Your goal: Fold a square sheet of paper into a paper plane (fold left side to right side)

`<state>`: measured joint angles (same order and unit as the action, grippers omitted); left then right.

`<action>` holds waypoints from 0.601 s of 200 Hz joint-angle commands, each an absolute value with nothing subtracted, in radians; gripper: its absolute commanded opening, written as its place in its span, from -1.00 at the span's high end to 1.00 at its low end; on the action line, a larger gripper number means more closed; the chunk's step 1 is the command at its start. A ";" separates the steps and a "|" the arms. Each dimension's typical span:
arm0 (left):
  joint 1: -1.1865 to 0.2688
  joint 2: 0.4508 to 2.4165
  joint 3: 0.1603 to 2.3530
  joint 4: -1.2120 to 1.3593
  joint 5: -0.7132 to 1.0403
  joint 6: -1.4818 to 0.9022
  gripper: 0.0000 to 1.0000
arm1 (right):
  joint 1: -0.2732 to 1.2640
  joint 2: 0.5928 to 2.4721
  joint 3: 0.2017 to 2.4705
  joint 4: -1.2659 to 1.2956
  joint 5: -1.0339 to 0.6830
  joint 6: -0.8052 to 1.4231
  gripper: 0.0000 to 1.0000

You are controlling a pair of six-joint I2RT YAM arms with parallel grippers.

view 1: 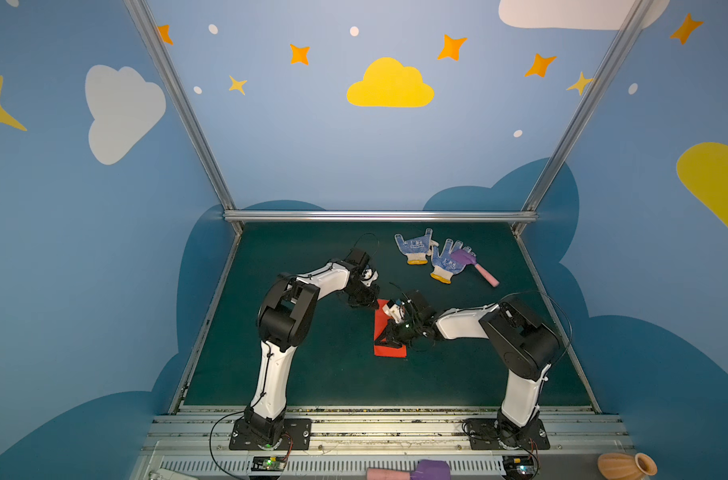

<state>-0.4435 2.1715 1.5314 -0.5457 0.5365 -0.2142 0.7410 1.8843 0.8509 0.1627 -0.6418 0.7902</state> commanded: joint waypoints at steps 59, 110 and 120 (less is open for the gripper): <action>-0.356 2.319 1.772 -0.681 0.492 -0.179 0.93 | 0.749 1.917 0.811 0.040 -0.596 0.796 1.00; -0.390 2.063 1.535 -0.567 0.578 -0.208 0.93 | 0.748 1.917 0.820 0.027 -0.592 0.786 1.00; -0.404 2.034 1.492 -0.555 0.583 -0.211 0.93 | 0.748 1.917 0.821 0.021 -0.591 0.784 1.00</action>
